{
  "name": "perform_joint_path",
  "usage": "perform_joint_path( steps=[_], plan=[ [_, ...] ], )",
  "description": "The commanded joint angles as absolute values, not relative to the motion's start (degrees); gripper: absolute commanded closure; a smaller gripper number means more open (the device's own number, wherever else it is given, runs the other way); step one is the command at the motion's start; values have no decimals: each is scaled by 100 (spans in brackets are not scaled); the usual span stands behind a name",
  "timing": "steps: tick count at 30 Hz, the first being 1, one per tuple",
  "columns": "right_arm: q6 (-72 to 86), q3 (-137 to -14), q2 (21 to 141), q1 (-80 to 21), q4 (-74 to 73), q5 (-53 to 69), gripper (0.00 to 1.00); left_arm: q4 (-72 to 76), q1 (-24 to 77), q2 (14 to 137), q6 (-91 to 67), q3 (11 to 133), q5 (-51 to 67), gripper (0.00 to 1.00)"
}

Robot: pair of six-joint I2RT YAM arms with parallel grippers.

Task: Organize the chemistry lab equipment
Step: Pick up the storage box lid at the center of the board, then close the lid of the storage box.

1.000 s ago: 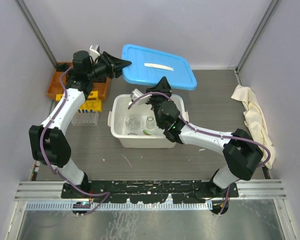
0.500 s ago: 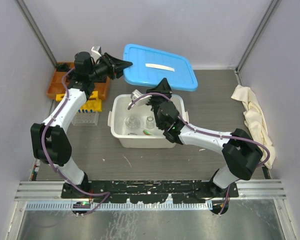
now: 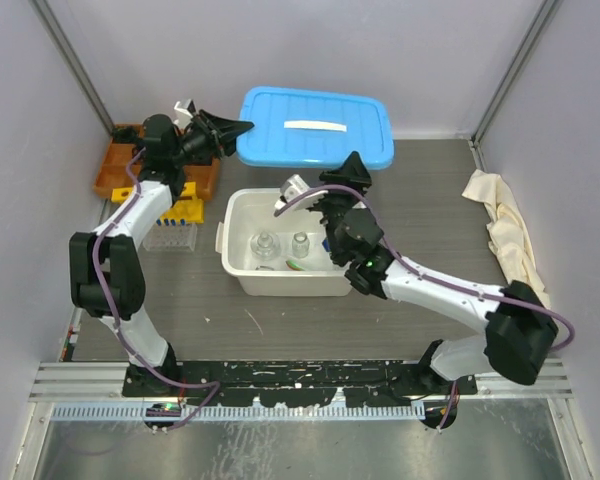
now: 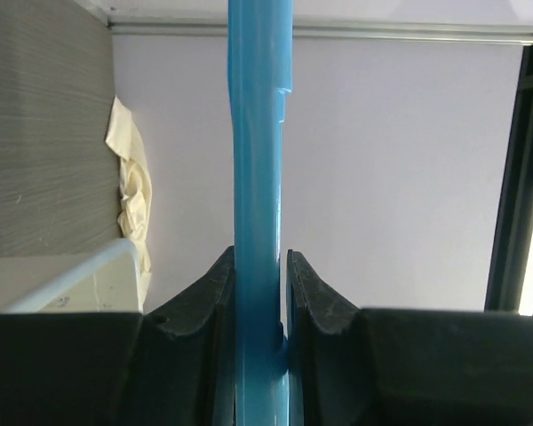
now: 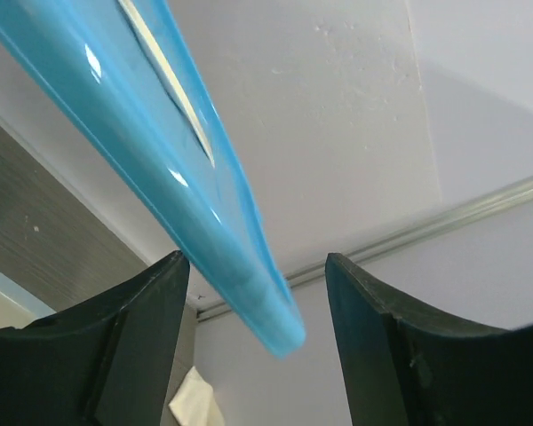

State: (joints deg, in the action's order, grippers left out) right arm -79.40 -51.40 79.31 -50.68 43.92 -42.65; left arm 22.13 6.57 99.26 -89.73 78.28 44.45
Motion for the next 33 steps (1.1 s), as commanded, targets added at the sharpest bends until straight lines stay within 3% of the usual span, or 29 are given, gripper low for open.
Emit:
perform_joint_path(
  steps=[1,12,20,27,33],
  plan=[
    [-6817,-5253,6924,-5089,4132,-4594,31,3937,445,10145,-9597,7876,4351,100],
    [-6346,-5520,6444,-4764,3786,-5573,30,4021,371,10113,-9461,7681,5304,100],
    [-5430,-5687,6580,-4055,3142,-5897,30,4970,121,9461,-10014,6517,5612,100],
    [-3972,-6314,6873,-3252,1694,-5873,31,4793,-286,8463,-10034,5594,5969,100],
    [-3452,-6506,7174,-3129,1262,-5802,32,5302,-249,7936,-10336,4776,5822,100]
  ],
)
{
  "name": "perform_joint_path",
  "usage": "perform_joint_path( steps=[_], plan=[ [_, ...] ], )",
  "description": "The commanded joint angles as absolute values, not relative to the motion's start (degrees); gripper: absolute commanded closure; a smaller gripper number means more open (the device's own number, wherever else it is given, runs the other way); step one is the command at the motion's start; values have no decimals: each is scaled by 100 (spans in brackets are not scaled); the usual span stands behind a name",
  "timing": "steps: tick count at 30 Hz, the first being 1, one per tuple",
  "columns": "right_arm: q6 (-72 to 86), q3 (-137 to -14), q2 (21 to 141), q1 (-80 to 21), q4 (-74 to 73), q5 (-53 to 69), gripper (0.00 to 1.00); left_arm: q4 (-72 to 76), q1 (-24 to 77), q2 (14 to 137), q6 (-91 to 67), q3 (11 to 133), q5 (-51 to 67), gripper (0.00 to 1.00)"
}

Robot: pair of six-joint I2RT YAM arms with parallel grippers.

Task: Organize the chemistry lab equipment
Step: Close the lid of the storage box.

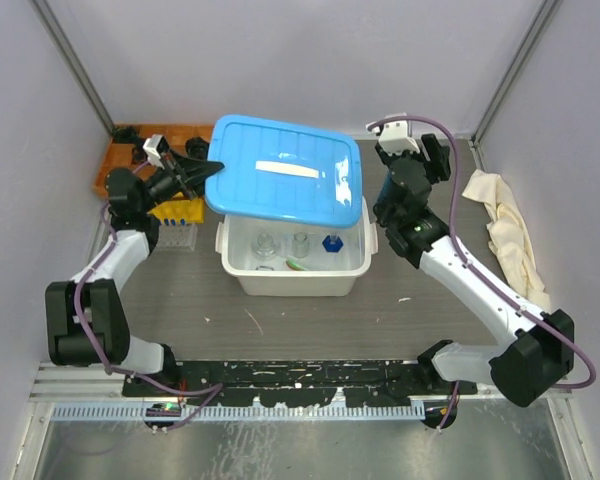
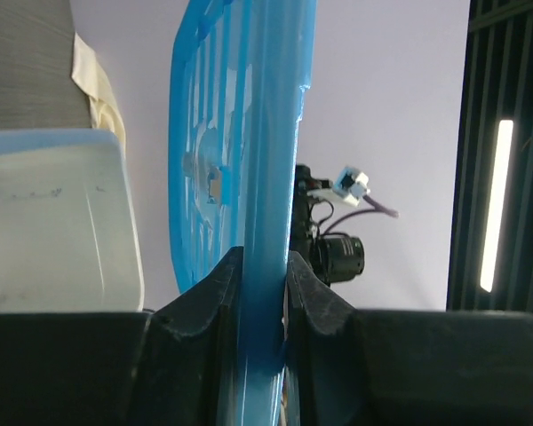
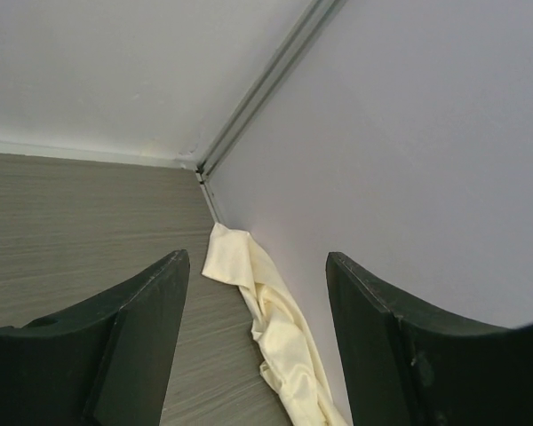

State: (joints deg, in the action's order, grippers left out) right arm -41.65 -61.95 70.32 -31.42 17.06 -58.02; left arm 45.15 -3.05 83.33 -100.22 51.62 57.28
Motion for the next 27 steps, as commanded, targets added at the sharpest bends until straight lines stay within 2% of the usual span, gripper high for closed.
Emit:
perform_joint_path(
  steps=[1,8,16,27],
  plan=[
    [-3360,-6537,7217,-3110,1207,-5767,32,5455,-239,7857,-10419,4642,5837,100],
    [-2944,-6709,7492,-3051,890,-5571,32,5419,-213,7017,-10341,3451,5628,100],
    [-2576,-6884,7605,-3050,584,-5397,33,5235,-202,6655,-10177,2962,5542,100],
    [-2249,-6867,7524,-3050,286,-5259,34,4240,-186,6290,-9474,2608,5482,100]
  ],
)
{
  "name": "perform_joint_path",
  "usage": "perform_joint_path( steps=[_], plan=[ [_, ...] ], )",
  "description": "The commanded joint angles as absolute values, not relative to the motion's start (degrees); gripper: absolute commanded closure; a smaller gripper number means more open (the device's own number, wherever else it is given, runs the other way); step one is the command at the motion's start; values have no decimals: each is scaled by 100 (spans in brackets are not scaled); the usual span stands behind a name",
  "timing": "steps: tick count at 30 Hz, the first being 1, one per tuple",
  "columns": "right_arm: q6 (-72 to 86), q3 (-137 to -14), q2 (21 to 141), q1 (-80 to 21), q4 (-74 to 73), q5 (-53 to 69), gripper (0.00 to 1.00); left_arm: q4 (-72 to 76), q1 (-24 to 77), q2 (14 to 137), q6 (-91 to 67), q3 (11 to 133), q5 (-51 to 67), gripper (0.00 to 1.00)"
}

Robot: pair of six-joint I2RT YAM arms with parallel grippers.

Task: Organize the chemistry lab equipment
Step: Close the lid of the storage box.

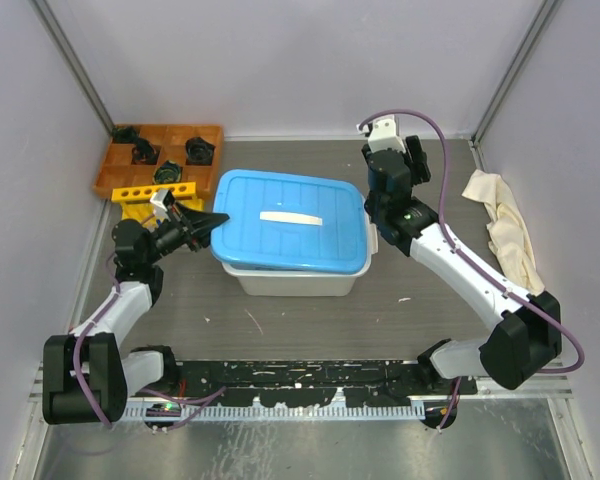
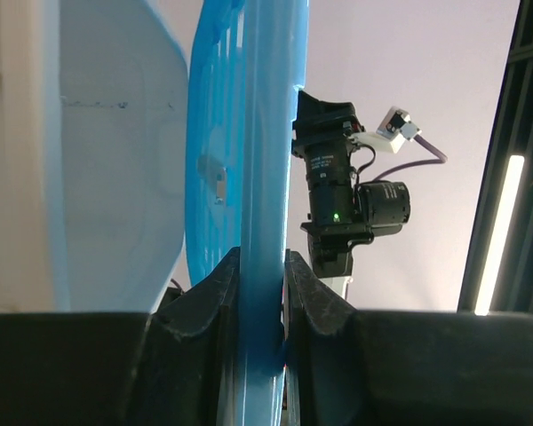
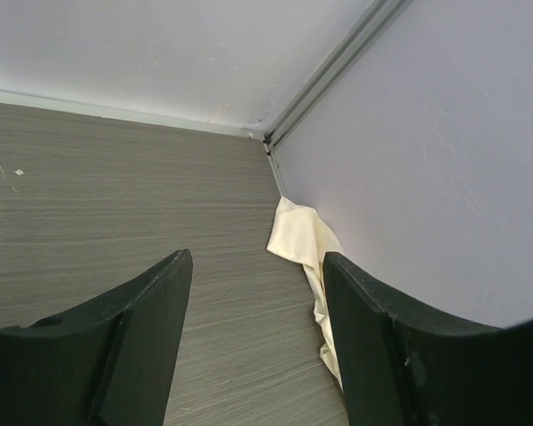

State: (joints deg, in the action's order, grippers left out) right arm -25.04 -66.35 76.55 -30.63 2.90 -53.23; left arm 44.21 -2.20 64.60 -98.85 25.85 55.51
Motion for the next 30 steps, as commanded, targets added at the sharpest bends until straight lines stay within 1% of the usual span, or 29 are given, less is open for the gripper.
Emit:
perform_joint_path(
  steps=[1,4,14,20,23,25,29,30],
  plan=[
    [-2242,-6856,7516,-3052,282,-5238,34,4141,-180,6278,-9400,2621,5462,100],
    [-2221,-6835,7506,-3052,271,-5229,34,3874,-152,6315,-9155,2691,5434,100],
    [-2147,-6813,7514,-3050,233,-5123,34,3666,53,6417,-8938,2736,5398,100],
    [-2080,-6818,7574,-3050,203,-5073,33,2130,53,6186,-8017,3055,5404,99],
    [-2074,-6812,7593,-3050,190,-5046,32,1984,53,6196,-7919,3097,5412,95],
    [-2074,-6809,7612,-3050,192,-5036,32,1952,53,6198,-7914,3096,5389,87],
    [-2074,-6816,7644,-3050,181,-5003,31,1792,55,6180,-7829,3160,5347,77],
    [-2066,-6826,7664,-3050,184,-4990,31,1647,53,6173,-7739,3206,5338,73]
  ],
)
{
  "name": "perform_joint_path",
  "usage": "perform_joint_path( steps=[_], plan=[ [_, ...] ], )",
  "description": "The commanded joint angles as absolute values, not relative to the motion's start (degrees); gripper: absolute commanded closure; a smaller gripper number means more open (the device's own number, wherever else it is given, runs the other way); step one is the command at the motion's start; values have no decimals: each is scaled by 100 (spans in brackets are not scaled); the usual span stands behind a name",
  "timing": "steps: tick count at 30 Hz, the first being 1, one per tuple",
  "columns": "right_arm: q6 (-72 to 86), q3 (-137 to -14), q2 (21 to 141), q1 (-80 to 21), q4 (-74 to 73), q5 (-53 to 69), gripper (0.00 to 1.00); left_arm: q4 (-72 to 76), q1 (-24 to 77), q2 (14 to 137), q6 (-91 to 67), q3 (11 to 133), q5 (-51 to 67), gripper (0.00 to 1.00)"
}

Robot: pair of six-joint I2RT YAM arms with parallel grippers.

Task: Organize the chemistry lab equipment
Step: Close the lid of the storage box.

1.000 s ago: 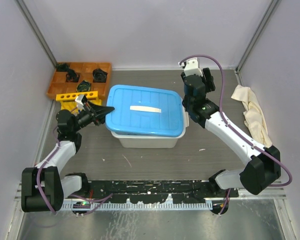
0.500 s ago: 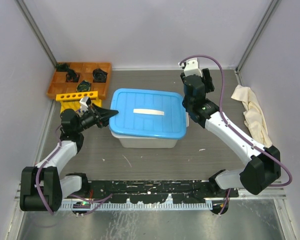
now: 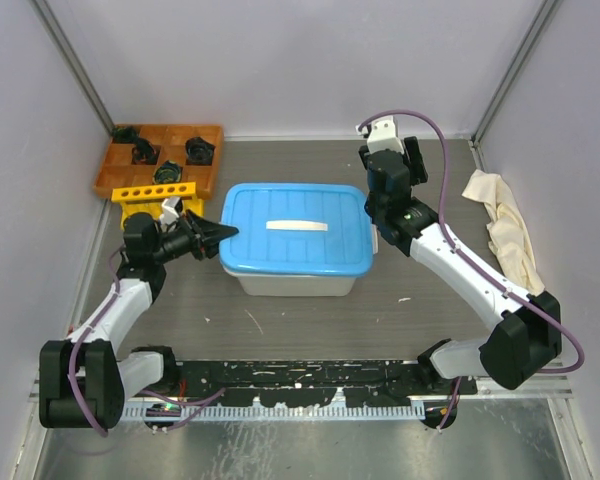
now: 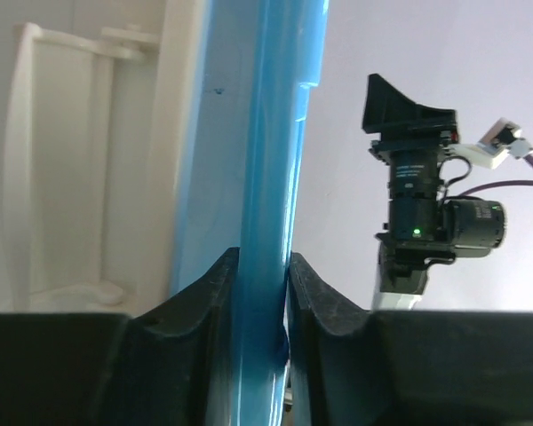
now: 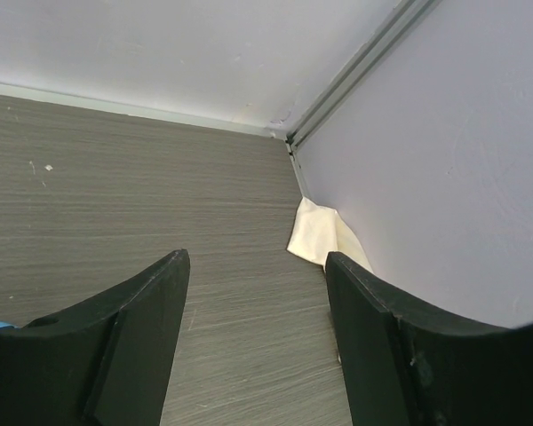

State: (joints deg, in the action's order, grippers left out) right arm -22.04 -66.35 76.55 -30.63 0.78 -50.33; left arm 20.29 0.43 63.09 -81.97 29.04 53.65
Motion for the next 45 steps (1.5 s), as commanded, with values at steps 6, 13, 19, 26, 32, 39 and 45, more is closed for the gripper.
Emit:
perform_joint_path(
  steps=[6,13,19,26,32,39,45],
  plan=[
    [-2006,-6885,7736,-3050,128,-4916,31,144,53,6101,-6763,3863,5201,57],
    [-1973,-6913,7760,-3050,97,-4869,30,-1840,53,6175,-5339,4905,4844,49],
    [-1977,-6929,7765,-3050,92,-4836,30,-3347,64,6241,-4267,5563,4325,49],
    [-1952,-6971,7812,-3050,88,-4749,30,-4669,55,6226,-3332,6198,3161,50],
    [-1895,-7004,7790,-3050,41,-4626,30,-5288,53,6082,-3041,6791,1901,49],
    [-1025,-7604,7830,-3044,-949,-3783,78,-4016,61,6507,-3742,7404,3090,98],
    [160,-8765,8245,-2892,-2478,-2607,99,-2138,189,7201,-4959,7425,4490,100]
  ],
)
